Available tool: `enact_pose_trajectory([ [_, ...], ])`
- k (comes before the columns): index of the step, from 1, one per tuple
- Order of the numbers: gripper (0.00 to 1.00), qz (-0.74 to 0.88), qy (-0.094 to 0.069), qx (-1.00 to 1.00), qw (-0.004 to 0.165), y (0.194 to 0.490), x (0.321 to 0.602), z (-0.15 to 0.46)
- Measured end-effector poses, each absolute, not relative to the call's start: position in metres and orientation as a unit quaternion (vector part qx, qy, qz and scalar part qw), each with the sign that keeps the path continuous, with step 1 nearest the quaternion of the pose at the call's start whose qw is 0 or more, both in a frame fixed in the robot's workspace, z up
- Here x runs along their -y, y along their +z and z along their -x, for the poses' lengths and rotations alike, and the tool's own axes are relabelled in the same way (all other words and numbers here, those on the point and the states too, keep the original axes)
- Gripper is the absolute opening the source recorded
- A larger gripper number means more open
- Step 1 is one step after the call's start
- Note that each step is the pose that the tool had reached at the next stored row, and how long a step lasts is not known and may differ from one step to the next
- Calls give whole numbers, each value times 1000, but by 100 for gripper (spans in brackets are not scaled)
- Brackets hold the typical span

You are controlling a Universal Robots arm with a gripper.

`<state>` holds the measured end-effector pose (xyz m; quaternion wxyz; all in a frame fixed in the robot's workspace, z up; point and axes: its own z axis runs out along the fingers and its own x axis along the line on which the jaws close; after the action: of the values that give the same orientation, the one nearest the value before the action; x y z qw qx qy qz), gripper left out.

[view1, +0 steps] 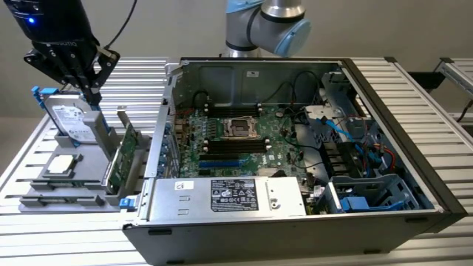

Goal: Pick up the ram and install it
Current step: 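Reach for the ram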

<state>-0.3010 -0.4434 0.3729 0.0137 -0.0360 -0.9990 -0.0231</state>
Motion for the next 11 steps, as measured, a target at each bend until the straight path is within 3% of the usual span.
enact_pose_trajectory([
  [11, 11, 36, -23, 999, 18, 365, 459, 326],
])
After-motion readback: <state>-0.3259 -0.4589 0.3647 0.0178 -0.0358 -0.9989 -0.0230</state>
